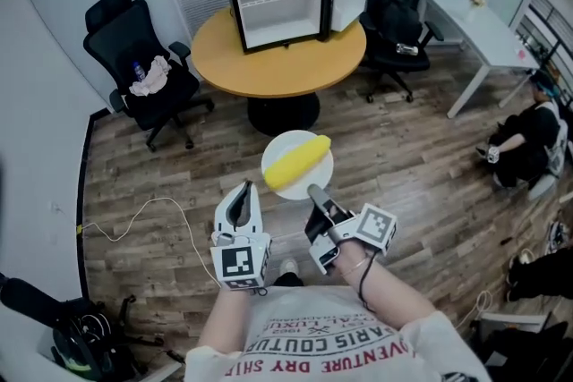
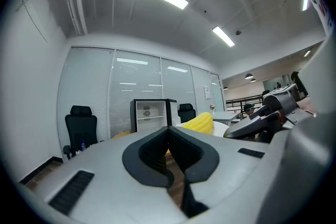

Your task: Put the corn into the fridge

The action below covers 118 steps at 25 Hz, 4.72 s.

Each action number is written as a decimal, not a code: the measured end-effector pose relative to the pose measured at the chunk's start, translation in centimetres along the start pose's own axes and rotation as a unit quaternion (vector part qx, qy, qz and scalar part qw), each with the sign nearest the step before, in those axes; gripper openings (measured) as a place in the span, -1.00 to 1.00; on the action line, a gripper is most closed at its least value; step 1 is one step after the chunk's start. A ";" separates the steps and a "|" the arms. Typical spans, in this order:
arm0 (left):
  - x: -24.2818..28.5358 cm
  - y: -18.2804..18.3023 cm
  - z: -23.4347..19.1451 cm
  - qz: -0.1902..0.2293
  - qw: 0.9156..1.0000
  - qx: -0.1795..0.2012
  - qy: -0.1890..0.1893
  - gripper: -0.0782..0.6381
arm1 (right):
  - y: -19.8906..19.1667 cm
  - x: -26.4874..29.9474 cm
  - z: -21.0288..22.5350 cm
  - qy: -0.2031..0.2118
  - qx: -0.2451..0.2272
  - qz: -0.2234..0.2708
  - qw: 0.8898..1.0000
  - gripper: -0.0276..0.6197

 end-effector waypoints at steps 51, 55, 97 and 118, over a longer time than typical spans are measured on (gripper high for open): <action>49.1 7.2 -4.2 -0.031 0.993 -0.041 0.106 -0.69 | 46.2 27.8 5.2 0.026 0.027 -0.112 0.993 -0.79; 53.3 7.8 -6.7 -0.030 0.994 -0.038 0.094 -0.69 | 49.0 31.5 5.0 0.023 0.023 -0.104 0.994 -0.79; 73.1 9.5 -23.0 -0.026 0.996 -0.043 0.071 -0.69 | 60.5 55.7 5.9 -0.007 0.074 -0.040 0.996 -0.78; 74.1 9.0 -22.4 -0.037 0.996 -0.038 0.068 -0.69 | 61.1 57.2 5.8 0.004 0.033 -0.025 0.999 -0.51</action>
Point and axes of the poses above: the fingertips, and each gripper's own axes: x forward along the fingers, z to its right, y out of its top, the point moved 7 cm from there along -x, backward along the fingers, and after that the axes turned 11 degrees about -z, right-handed, at the moved point
